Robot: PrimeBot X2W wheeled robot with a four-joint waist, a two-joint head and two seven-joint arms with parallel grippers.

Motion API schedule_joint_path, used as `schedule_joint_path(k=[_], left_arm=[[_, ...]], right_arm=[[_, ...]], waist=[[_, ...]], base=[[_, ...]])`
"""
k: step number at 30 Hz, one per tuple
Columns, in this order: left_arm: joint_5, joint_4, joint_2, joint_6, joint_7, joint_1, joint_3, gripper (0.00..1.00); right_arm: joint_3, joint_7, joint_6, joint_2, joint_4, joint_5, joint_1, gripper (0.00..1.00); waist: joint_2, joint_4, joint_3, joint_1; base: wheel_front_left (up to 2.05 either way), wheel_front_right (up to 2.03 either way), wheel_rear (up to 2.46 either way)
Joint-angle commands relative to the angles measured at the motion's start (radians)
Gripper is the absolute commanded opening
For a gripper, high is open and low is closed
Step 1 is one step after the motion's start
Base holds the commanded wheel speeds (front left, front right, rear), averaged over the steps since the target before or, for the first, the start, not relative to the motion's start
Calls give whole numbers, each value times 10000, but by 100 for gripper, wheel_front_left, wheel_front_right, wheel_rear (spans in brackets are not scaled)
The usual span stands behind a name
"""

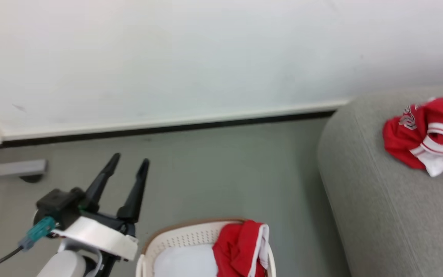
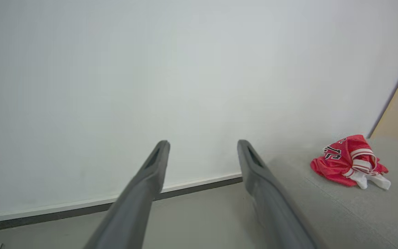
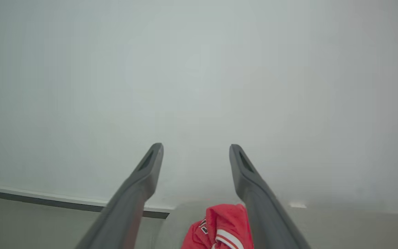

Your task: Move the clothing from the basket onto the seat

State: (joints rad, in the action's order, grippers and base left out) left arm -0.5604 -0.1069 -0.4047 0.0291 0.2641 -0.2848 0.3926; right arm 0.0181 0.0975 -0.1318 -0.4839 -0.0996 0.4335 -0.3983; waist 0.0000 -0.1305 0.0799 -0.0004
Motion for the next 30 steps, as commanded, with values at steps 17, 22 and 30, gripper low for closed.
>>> schedule_joint_path(k=[17,22,30], left_arm=[[1393,-202,1533,-25,2,2186,-2787,100],[2083,-387,2037,397,3,2582,-3272,100],[2694,-572,2573,843,3,2511,-3728,100]], right_arm=[[-838,-3207,22,3395,624,-921,3833,100],[-1160,-3559,22,3900,-64,-1487,4150,100],[-1380,-3627,22,4276,-361,-1741,3761,100]], waist=[[0,1097,-926,4],[0,1066,-876,4],[0,998,-828,4]], base=[[0,0,0],[0,0,0],[0,0,0]])
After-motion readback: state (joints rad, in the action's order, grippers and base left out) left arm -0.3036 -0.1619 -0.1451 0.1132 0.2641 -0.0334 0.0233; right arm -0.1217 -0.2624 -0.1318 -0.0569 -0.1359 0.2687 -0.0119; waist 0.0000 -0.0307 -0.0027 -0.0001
